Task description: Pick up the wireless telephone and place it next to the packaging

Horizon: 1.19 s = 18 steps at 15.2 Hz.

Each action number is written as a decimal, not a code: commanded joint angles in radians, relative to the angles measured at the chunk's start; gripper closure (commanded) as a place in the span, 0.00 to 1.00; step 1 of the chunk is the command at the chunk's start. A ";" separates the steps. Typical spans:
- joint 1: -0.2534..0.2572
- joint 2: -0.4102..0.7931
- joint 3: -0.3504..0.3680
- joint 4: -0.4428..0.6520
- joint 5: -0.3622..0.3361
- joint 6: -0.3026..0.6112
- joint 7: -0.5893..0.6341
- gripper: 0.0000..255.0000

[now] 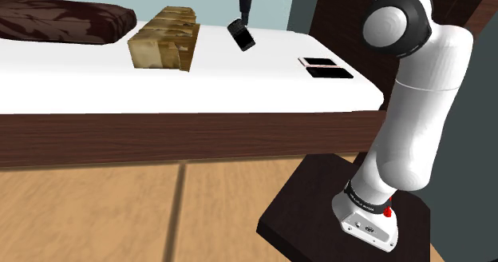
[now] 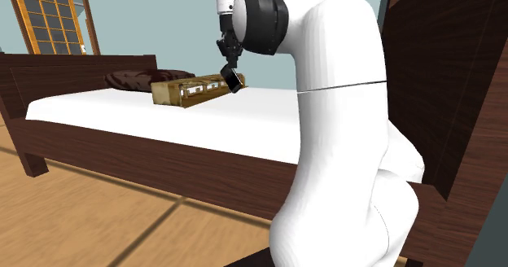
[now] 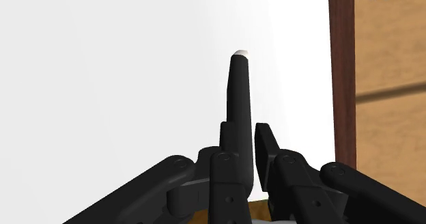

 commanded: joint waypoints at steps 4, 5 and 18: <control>0.011 0.128 0.014 0.160 0.021 -0.033 0.039 1.00; 0.016 0.110 0.014 0.117 0.018 -0.008 0.040 1.00; 0.043 -0.015 0.017 -0.253 -0.007 0.237 0.051 1.00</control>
